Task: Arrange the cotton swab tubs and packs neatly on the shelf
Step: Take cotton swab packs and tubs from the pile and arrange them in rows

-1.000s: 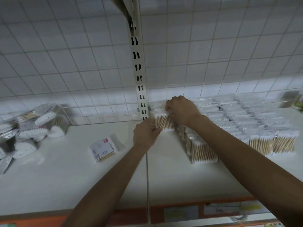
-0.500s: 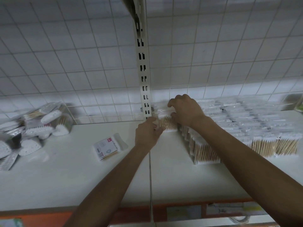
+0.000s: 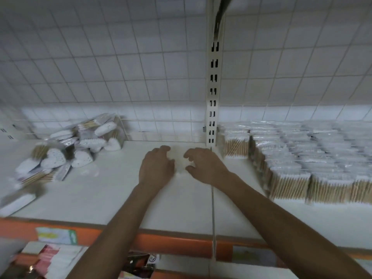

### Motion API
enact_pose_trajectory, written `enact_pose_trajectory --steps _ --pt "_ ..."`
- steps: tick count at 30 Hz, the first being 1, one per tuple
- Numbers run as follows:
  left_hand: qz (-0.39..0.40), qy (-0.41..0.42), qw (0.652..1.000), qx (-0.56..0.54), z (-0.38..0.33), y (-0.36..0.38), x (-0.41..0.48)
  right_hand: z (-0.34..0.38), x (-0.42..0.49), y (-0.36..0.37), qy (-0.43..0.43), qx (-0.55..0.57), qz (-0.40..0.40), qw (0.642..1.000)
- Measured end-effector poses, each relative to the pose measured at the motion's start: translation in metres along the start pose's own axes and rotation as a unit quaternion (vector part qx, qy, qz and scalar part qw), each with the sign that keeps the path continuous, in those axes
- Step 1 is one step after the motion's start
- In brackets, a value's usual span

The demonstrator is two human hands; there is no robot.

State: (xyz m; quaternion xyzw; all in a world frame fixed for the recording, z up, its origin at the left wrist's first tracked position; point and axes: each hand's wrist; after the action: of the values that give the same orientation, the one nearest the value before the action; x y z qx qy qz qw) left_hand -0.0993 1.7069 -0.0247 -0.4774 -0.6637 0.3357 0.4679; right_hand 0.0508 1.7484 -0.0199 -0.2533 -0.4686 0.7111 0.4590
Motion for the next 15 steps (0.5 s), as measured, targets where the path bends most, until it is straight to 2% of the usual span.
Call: enact_pose_trajectory --steps 3,9,12,15 --pt "0.025 -0.018 1.000 -0.001 0.014 -0.004 -0.011 0.008 0.000 0.019 0.001 0.004 0.028 1.000" --pt "0.039 0.039 0.997 -0.052 0.024 0.000 -0.024 0.015 0.004 0.029 -0.013 -0.022 0.017 1.000" --pt "0.040 0.033 0.996 -0.071 0.024 0.002 -0.025 0.013 0.005 0.022 -0.029 0.006 -0.008 1.000" --pt "0.014 -0.007 0.997 -0.071 0.017 0.002 -0.023 0.013 0.005 0.008 -0.051 0.055 -0.057 0.996"
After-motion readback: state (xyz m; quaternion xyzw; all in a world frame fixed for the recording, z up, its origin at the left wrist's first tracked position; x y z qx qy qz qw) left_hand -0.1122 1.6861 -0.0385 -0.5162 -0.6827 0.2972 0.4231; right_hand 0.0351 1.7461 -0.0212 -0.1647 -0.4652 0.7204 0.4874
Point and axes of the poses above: each hand's wrist, its own x-axis towards the middle knuckle, its own y-axis out of the palm, z = x × y, and after that the axes turned 9 degrees about y, right-handed
